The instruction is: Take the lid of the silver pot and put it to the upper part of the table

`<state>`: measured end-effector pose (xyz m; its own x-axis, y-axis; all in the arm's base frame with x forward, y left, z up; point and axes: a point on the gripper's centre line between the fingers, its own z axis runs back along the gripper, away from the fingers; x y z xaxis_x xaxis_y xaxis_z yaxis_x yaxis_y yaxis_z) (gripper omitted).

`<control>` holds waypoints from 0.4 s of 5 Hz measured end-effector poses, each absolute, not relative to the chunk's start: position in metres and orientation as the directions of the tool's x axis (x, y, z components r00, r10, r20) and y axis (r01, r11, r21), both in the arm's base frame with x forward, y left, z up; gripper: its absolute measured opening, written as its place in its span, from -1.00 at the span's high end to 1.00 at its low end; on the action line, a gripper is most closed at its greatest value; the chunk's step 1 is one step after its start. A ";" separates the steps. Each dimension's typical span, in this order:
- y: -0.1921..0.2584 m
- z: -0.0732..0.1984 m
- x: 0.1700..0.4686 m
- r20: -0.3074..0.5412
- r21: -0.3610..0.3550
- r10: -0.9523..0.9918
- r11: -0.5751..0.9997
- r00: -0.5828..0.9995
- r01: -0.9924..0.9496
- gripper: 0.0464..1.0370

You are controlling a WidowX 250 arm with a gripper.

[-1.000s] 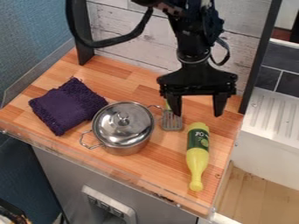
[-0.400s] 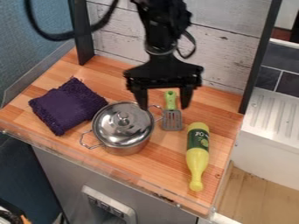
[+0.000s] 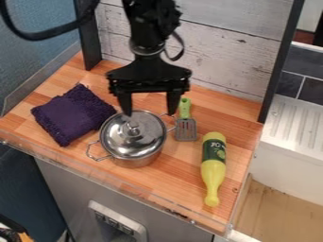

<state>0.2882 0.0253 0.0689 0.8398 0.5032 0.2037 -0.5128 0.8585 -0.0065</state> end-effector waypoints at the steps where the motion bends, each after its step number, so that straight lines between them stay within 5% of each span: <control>1: 0.031 0.055 0.285 0.165 0.025 0.507 0.855 0.846 -0.518 -0.93; 2: 0.035 0.046 0.286 0.157 0.036 0.502 0.858 0.851 -0.513 -0.93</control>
<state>0.2864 0.0349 0.0462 0.8505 0.5018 0.1575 -0.5127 0.8578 0.0359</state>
